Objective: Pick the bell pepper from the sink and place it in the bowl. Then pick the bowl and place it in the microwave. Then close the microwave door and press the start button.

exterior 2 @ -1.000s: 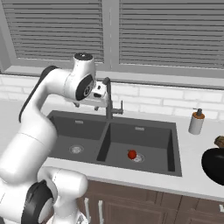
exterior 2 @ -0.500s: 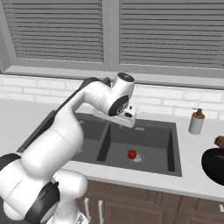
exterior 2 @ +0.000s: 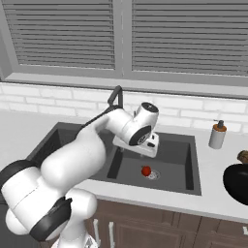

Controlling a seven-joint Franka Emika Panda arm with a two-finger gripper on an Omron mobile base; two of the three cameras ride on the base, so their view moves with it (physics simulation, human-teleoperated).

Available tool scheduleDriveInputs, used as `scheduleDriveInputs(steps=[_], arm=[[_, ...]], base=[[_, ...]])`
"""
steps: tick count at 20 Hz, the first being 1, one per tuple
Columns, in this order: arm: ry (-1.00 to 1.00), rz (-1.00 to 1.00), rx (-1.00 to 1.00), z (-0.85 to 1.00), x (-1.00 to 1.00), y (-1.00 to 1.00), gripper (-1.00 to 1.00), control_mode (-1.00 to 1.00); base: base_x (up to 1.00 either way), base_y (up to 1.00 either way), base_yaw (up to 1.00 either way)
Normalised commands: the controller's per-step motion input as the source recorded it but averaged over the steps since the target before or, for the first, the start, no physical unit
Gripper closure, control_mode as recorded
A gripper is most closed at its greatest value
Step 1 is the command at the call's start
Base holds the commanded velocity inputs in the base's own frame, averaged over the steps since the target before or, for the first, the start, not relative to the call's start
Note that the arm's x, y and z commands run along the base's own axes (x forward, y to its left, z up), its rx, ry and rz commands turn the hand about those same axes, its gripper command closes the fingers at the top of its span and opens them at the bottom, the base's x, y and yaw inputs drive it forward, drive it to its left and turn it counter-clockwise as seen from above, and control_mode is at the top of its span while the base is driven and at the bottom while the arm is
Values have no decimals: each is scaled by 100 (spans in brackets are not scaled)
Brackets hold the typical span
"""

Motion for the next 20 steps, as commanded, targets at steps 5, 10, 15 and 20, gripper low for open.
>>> scheduleDriveInputs(steps=[5, 10, 15, 20], arm=[[0, 1, -1, -81, 11, -5, -100, -100], [0, 3, 0, -58, 13, -16, -100, -100], [0, 3, 0, -46, 26, -14, -100, -100], [0, 1, 0, -27, 47, 0, -100, -100]], base=[[0, 0, 0], [0, 0, 0], [0, 0, 0], [0, 0, 0]])
